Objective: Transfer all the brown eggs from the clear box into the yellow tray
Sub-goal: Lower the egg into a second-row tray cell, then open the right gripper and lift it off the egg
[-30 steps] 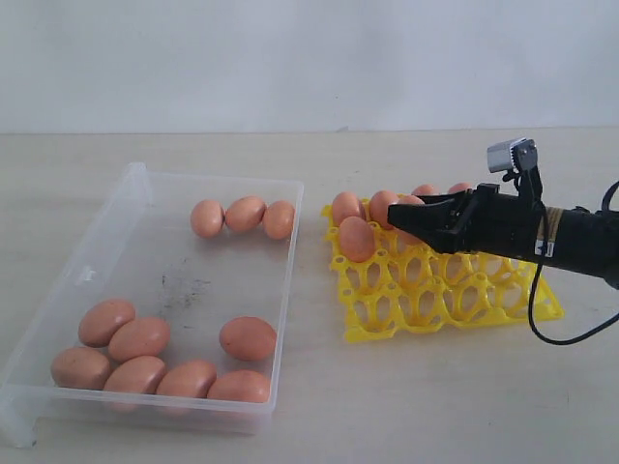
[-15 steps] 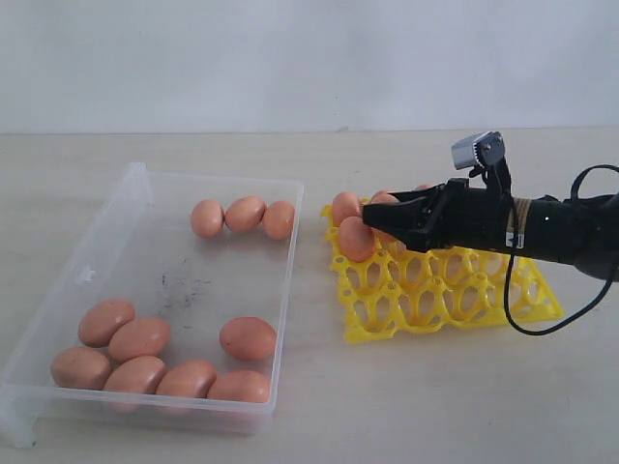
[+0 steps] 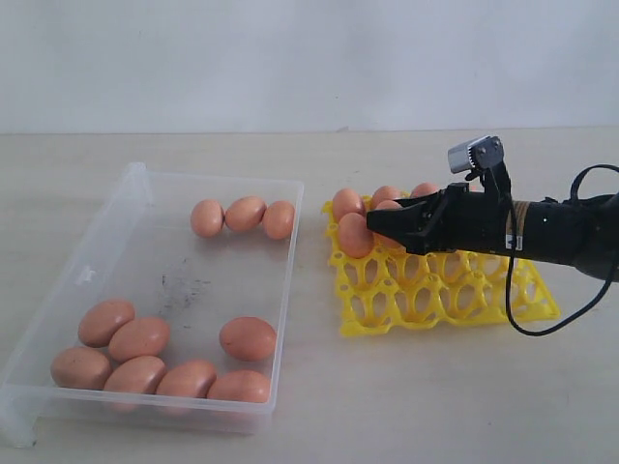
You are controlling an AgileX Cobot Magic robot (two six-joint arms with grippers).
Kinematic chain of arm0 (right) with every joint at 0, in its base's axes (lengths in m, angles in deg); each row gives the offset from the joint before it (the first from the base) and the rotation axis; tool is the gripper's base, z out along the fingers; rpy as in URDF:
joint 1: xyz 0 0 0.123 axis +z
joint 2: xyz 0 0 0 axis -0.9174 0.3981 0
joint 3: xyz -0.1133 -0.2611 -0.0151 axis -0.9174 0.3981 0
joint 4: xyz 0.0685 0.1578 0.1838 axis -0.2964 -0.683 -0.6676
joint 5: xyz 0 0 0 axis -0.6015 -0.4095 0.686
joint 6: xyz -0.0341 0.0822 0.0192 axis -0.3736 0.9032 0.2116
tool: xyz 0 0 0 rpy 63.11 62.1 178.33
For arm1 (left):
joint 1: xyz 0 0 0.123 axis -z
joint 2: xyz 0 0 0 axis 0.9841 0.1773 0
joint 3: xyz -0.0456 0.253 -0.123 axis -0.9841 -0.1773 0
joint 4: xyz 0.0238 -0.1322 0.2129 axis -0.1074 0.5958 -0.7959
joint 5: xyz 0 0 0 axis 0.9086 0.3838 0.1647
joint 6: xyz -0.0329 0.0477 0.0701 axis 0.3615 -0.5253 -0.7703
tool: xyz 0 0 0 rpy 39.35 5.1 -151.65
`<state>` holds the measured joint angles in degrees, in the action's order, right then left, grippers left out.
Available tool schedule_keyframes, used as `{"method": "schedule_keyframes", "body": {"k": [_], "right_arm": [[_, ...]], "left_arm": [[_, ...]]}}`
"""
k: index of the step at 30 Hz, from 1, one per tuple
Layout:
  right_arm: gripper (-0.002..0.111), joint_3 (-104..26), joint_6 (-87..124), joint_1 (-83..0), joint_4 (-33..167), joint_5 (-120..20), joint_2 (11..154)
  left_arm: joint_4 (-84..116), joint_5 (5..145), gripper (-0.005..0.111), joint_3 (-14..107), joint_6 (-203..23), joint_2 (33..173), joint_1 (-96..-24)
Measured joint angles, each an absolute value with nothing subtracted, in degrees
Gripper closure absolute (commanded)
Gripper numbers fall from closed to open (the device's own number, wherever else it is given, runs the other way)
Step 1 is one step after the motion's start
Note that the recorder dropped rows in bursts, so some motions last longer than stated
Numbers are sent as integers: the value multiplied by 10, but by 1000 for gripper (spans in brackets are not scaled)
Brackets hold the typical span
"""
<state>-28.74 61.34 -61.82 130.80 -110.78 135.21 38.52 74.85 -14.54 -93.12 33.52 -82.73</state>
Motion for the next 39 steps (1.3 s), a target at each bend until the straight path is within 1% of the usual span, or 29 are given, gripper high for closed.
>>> {"method": "schedule_keyframes", "body": {"k": [2,4,8,10,22,29,31,32,35,36,39], "right_arm": [[99,-287,613,-618,1308,-1106,1352],[90,-287,613,-618,1308,-1104,1352],[66,-287,613,-618,1308,-1104,1352],[58,-287,616,-618,1308,-1104,1352],[57,-287,620,-618,1310,-1106,1342],[57,-287,623,-618,1294,-1104,1286],[59,-287,640,-618,1297,-1104,1262],[65,-287,651,-618,1303,-1108,1250],[96,-287,675,-606,1330,-1115,1220],[109,-287,678,-596,1343,-1112,1211],[109,-292,674,-549,1374,-1075,1189]], "left_arm": [[385,749,103,-145,-931,335,-827],[385,749,103,-145,-931,335,-827],[385,749,103,-145,-931,335,-827],[385,749,103,-145,-931,335,-827],[385,749,103,-145,-931,335,-827],[385,749,103,-145,-931,335,-827],[385,749,103,-145,-931,335,-827],[385,749,103,-145,-931,335,-827],[385,749,103,-145,-931,335,-827],[385,749,103,-145,-931,335,-827],[385,749,103,-145,-931,335,-827]]}}
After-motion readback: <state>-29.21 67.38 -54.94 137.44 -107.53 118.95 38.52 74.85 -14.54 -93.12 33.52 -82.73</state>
